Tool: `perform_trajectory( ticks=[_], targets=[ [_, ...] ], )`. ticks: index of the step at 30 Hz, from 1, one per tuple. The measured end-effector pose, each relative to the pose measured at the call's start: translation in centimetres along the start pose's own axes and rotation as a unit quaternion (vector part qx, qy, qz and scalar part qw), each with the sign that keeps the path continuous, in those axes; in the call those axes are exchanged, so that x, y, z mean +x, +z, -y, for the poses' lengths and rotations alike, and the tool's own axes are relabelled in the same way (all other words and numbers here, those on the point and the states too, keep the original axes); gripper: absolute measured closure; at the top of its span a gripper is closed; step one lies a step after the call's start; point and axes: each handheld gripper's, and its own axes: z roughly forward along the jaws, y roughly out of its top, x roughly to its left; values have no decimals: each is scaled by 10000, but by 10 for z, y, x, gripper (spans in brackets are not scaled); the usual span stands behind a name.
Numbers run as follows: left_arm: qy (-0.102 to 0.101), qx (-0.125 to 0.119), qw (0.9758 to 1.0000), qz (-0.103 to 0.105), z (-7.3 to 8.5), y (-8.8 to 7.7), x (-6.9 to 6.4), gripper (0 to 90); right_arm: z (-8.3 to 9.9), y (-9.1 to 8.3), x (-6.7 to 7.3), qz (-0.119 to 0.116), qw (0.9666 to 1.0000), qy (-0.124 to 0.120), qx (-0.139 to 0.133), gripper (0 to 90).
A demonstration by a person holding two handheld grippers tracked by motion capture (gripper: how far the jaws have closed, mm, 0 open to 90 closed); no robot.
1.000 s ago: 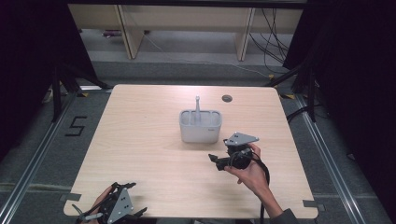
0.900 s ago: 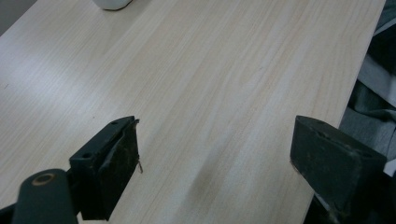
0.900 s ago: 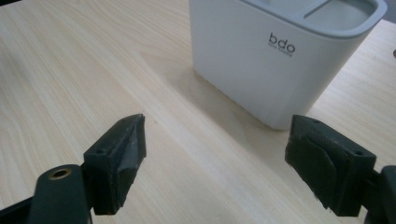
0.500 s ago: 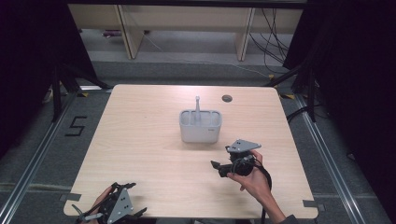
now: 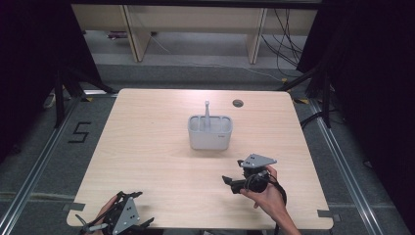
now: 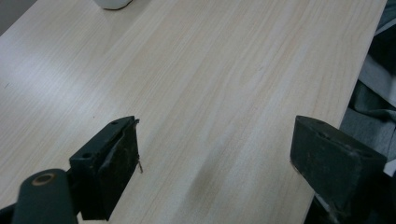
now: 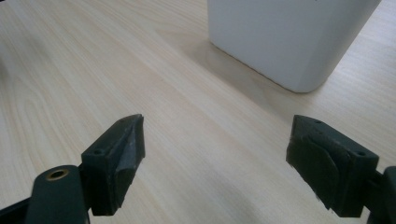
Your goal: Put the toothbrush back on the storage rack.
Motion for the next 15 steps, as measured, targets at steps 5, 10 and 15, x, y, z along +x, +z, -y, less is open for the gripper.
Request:
perform_trajectory(
  ticks=[5,10,15],
  targets=[
    [78,55,9999,30,0,-1,0,150,5,-3,2,12,10000,40,-17,197],
    [21,26,10000,-22,0,0,0,150,9,-5,2,8,10000,40,-41,194],
    [33,30,10000,-21,0,0,0,149,12,-8,2,28,10000,49,-10,191]
  ],
)
